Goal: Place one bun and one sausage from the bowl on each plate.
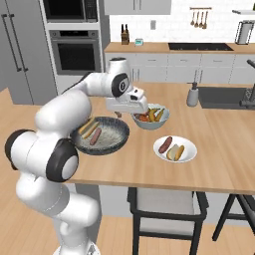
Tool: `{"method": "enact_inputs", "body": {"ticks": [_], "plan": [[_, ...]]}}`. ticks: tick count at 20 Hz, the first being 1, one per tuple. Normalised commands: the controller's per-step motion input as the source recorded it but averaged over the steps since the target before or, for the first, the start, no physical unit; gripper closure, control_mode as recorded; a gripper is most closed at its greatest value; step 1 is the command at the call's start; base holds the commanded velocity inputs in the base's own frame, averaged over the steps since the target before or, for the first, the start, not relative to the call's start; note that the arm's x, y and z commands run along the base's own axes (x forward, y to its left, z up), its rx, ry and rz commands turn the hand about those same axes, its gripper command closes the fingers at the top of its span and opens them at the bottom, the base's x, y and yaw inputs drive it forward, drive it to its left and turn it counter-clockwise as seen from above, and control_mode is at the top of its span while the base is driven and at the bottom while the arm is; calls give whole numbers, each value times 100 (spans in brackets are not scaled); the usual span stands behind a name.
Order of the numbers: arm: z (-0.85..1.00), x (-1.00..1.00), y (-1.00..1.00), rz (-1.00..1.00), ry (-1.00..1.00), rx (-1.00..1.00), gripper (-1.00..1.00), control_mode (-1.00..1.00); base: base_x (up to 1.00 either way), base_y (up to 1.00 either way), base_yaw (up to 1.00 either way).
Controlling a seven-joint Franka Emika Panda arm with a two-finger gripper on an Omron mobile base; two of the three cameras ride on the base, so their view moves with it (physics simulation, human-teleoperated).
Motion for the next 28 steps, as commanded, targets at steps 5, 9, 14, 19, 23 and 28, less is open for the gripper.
{"method": "enact_inputs", "body": {"ticks": [5,9,14,19,23,28], "plan": [[48,-21,97,25,31,4,-100,-100,0,0,0],[2,-21,74,24,28,19,-100,-100,0,0,0],[-45,-46,40,7,1,33,-100,-100,0,0,0],[-60,-27,70,-1,-16,27,-100,-100,0,0,0],[-33,53,55,-8,-2,11,-100,-100,0,0,0],[-6,76,5,0,9,0,-100,-100,0,0,0]]}}
